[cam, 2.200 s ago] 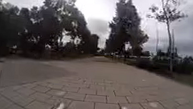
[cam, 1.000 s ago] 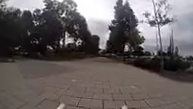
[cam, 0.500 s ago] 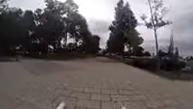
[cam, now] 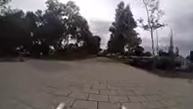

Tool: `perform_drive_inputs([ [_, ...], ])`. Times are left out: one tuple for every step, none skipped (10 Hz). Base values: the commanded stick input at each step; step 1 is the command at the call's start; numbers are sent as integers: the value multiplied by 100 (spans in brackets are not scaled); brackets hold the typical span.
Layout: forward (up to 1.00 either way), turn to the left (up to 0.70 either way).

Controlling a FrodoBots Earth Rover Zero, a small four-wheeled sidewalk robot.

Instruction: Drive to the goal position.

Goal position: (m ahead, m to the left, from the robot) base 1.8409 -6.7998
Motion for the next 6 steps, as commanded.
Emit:
perform_drive_inputs([
  [-100, 41],
  [-100, 41],
  [-33, 79],
  [0, 0],
  [0, 0],
  [0, 0],
])
